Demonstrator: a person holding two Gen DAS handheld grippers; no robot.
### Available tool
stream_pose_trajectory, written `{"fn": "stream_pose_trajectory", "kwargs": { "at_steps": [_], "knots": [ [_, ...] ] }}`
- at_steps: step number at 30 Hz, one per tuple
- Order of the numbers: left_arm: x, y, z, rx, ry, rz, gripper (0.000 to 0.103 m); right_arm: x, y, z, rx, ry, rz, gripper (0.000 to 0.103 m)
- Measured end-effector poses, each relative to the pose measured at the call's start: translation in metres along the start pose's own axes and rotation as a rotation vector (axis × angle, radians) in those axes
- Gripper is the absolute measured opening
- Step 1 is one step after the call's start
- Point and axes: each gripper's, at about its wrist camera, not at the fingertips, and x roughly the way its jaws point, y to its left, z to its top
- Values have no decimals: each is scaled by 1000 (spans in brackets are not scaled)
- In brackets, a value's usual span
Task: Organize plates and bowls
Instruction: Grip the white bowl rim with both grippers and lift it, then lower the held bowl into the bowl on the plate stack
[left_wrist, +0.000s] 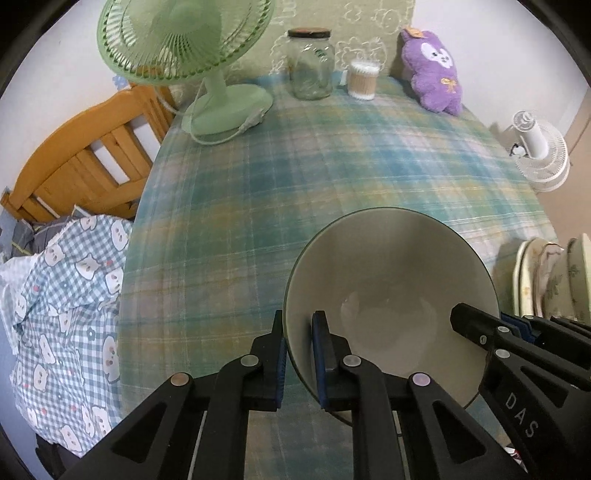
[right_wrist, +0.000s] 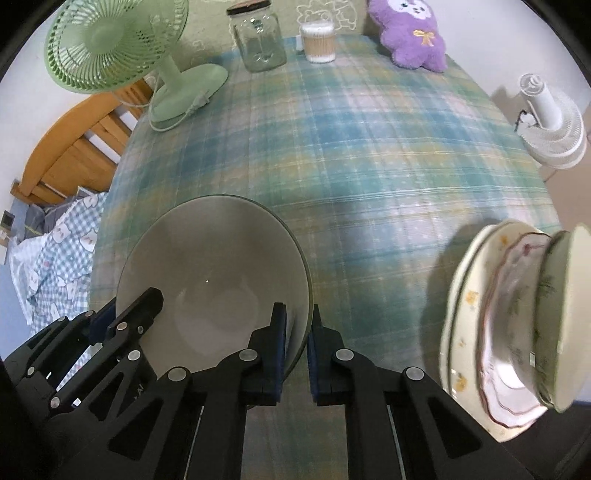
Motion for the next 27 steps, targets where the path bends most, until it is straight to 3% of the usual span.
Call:
{"fn": "stream_pose_trajectory", "kwargs": {
  "at_steps": [8,27],
  "knots": [
    [-36,-21,4,1,-61,-32,10,-48,-20,-3,4,-71,-28,13],
    [-95,-96,15,-89,-175,-12,10,-128,-90,7,-61,-195,-6,13]
  ]
}}
